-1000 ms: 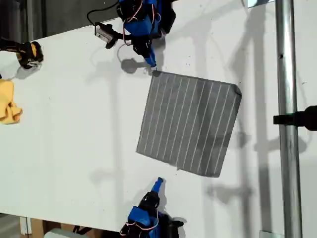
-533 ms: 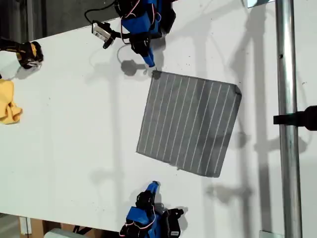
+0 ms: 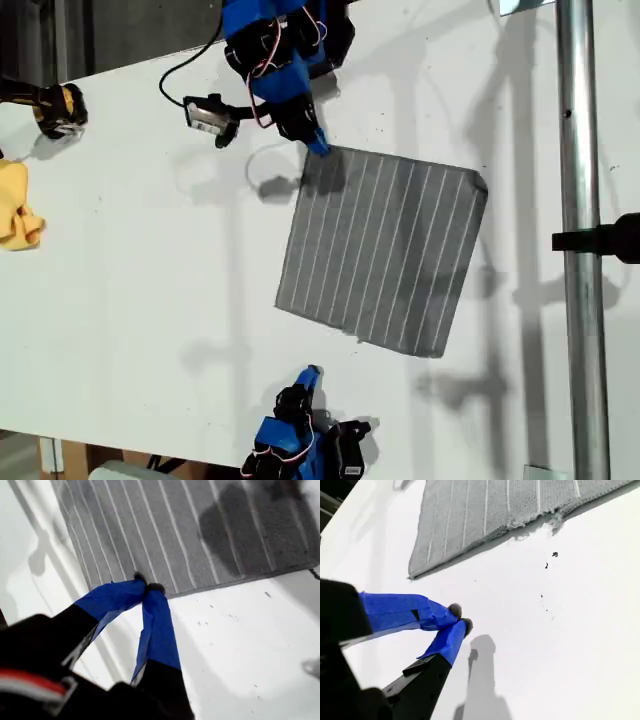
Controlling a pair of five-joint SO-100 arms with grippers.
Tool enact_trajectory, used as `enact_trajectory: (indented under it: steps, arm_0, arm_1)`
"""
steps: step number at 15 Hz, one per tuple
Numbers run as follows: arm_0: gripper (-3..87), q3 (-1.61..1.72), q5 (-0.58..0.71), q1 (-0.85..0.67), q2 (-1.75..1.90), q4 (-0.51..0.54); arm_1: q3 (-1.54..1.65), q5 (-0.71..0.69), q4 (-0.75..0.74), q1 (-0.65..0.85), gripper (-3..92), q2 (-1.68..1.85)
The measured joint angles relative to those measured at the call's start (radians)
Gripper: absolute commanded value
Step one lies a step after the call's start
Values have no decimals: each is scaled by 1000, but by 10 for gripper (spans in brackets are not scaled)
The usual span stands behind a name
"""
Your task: Grasp corners of a towel and fold twice.
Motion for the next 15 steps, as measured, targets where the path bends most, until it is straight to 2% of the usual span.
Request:
enact_trajectory:
  steps: [6,10,15]
  arm_0:
    - [-15,0,0,0,0,0]
    - [-15,0,0,0,0,0]
    - [-15,0,0,0,0,0]
  arm_1:
    - [-425,-58,60,-227,-2,-420]
    - [-698,-94,71,-288,-2,-678]
    - [-856,-89,40,-376,-2,-813]
